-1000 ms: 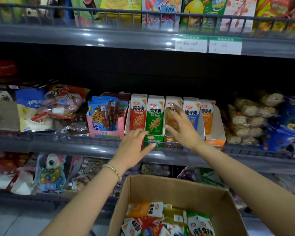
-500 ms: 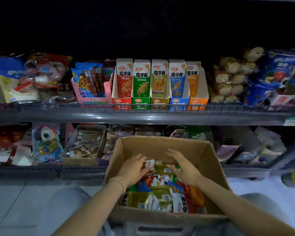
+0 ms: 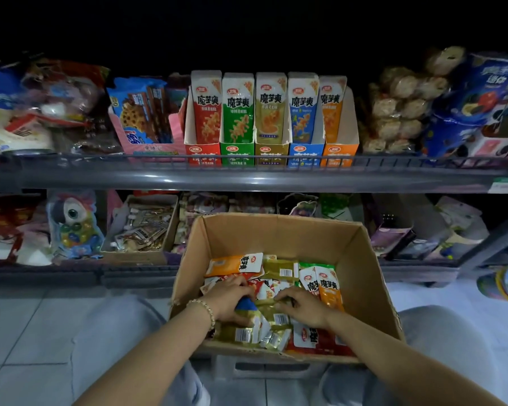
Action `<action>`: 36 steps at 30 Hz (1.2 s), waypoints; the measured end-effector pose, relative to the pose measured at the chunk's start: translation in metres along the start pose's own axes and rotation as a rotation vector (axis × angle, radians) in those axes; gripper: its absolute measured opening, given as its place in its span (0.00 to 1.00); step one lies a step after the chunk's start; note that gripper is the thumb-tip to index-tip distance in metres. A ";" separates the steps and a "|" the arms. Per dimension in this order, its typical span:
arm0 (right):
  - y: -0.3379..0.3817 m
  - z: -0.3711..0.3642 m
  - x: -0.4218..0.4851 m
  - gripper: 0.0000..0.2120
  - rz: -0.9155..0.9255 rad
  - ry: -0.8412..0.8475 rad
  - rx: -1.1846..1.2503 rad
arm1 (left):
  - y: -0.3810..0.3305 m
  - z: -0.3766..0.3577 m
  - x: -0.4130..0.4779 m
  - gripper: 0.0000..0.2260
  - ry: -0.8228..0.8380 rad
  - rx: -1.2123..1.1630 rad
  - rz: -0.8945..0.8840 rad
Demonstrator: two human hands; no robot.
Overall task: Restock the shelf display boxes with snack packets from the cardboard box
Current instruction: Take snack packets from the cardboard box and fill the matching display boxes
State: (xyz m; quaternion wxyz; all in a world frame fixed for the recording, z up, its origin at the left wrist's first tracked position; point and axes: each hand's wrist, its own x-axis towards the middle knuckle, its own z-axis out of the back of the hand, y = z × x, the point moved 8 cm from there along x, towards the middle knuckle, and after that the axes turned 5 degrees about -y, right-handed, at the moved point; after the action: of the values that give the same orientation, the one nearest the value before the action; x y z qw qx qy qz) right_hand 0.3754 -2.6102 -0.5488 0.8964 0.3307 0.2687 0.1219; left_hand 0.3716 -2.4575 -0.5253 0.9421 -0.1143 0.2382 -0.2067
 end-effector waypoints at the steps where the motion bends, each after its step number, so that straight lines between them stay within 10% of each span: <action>1: 0.000 0.001 0.001 0.15 -0.005 0.001 0.034 | -0.002 0.001 0.003 0.23 -0.011 0.025 -0.018; 7: 0.003 0.008 -0.003 0.15 -0.063 0.044 0.218 | 0.003 0.012 0.008 0.14 -0.101 -0.107 0.024; 18: 0.056 0.043 -0.008 0.17 0.016 -0.066 0.646 | 0.003 0.072 -0.007 0.07 -0.523 -1.275 0.211; 23: 0.092 0.062 -0.010 0.15 0.172 -0.225 0.847 | -0.001 0.099 -0.016 0.18 -0.655 -1.255 0.312; 28: 0.112 0.102 -0.014 0.15 0.293 -0.551 0.663 | -0.021 0.107 -0.018 0.30 -0.447 -1.198 0.241; 32: 0.138 0.098 -0.012 0.22 0.380 -0.359 0.429 | -0.027 0.109 -0.017 0.33 -0.307 -1.505 0.159; 36: 0.140 0.096 -0.008 0.19 0.338 -0.316 0.447 | -0.007 0.124 -0.024 0.09 -0.532 -1.627 0.238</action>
State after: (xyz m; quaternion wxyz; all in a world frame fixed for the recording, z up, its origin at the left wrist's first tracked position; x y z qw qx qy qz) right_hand 0.4169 -2.5594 -0.3923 0.7994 0.5741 0.0876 0.1540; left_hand 0.4115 -2.4387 -0.4067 0.6074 -0.7721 0.0942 0.1616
